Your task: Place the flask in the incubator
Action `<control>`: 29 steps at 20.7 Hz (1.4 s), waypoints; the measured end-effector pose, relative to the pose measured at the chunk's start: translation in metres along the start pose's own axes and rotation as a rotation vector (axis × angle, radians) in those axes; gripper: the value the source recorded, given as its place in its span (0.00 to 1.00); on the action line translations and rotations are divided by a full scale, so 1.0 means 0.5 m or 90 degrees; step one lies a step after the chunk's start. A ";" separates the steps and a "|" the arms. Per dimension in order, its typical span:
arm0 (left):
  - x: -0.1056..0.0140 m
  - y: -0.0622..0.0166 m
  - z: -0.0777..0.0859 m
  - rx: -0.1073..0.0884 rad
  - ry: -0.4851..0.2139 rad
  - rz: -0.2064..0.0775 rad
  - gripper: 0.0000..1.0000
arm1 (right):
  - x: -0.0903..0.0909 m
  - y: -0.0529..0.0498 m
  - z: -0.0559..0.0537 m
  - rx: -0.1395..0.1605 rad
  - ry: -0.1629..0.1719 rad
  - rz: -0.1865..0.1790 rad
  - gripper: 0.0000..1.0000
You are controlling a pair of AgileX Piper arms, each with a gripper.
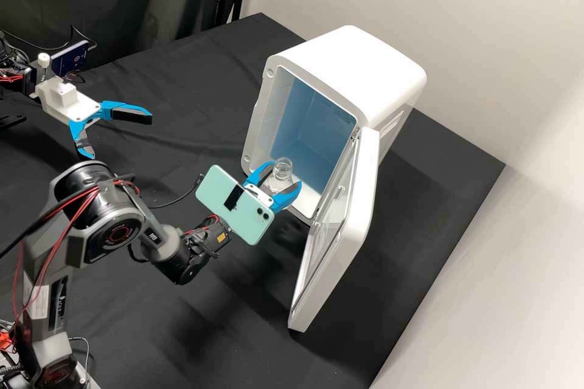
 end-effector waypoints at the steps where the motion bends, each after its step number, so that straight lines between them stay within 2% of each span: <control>1: 0.001 0.001 0.000 0.001 0.000 0.001 1.00 | 0.016 -0.002 -0.003 -0.006 0.006 0.006 0.00; 7: 0.004 0.004 0.000 0.003 -0.003 0.004 1.00 | 0.072 -0.004 -0.010 -0.019 0.007 0.010 0.00; 11: 0.004 0.003 0.000 0.002 -0.003 0.004 1.00 | 0.112 -0.004 0.000 -0.016 -0.015 0.010 0.00; 13: 0.005 0.000 -0.001 0.000 -0.002 -0.001 1.00 | 0.133 -0.003 0.004 -0.024 -0.025 0.014 0.00; 16: 0.005 -0.001 -0.001 -0.001 -0.002 -0.002 1.00 | 0.159 0.003 0.005 -0.036 -0.030 0.018 0.00; 20: 0.005 -0.001 -0.001 -0.001 -0.002 -0.002 1.00 | 0.190 0.008 -0.006 -0.036 -0.028 0.019 0.00; 25: 0.005 -0.001 -0.001 -0.001 -0.002 -0.002 1.00 | 0.241 0.005 -0.027 -0.059 -0.014 0.014 0.00; 29: 0.005 -0.001 -0.001 -0.001 -0.002 -0.002 1.00 | 0.284 -0.006 -0.032 -0.066 -0.026 0.004 0.00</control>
